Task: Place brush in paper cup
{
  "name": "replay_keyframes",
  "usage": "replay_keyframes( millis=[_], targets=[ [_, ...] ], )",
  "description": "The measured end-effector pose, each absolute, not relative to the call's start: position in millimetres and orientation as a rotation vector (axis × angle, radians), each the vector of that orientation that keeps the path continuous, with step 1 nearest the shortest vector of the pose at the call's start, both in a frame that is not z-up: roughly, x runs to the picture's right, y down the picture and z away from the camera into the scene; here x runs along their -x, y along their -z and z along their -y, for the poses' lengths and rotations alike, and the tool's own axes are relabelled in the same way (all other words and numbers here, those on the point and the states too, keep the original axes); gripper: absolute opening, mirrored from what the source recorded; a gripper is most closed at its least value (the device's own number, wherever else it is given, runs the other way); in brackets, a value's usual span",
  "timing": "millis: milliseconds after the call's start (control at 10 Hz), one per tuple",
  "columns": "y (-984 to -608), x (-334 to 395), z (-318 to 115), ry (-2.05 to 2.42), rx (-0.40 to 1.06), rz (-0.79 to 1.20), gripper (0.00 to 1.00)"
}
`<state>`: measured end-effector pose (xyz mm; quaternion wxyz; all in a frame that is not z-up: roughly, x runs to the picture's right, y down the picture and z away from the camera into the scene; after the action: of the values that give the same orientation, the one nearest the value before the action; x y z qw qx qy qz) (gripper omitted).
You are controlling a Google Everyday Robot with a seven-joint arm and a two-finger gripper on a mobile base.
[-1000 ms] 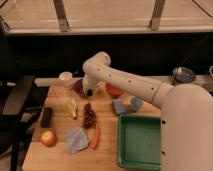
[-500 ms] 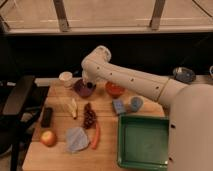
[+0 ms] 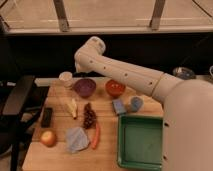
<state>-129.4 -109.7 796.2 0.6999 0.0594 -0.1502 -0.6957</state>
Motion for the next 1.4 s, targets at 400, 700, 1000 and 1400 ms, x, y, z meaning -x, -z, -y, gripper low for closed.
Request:
replay_keyframes(
  millis=[400,700,1000,1400],
  targets=[
    [-808.3,164.5,125.1,1.593,-0.219,0.394,0.0],
    [-824.1,175.8,108.8,1.58,-0.239,0.473,0.0],
    [-830.9,185.3,94.8,1.563,-0.252,0.54,0.0],
    [-834.5,193.9,77.2,1.56,-0.256,0.605,0.0]
  ],
)
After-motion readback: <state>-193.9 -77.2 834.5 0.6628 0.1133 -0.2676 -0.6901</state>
